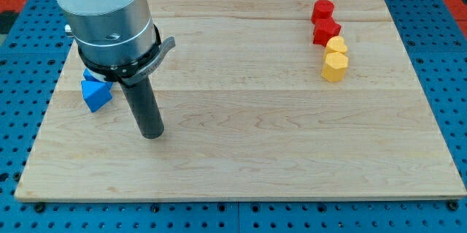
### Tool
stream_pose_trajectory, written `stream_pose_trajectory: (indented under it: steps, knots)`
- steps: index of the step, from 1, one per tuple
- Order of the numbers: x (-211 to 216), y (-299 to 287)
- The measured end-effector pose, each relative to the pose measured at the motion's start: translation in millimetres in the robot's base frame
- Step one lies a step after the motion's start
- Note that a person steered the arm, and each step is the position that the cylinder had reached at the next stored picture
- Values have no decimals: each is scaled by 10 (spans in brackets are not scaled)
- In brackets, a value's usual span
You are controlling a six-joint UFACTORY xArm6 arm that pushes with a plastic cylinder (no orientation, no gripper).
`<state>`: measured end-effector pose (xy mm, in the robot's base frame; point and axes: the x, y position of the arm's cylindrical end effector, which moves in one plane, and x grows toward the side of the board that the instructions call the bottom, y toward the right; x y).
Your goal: Move your arm horizontally to the blue triangle
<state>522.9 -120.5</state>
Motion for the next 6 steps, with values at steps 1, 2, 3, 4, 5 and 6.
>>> stream_pose_trajectory:
  steps: [1, 2, 3, 4, 5, 6]
  knots:
    - [16, 0]
    - [16, 0]
    - [16, -1]
    - [15, -19]
    - [-231, 7]
    - [-453, 172]
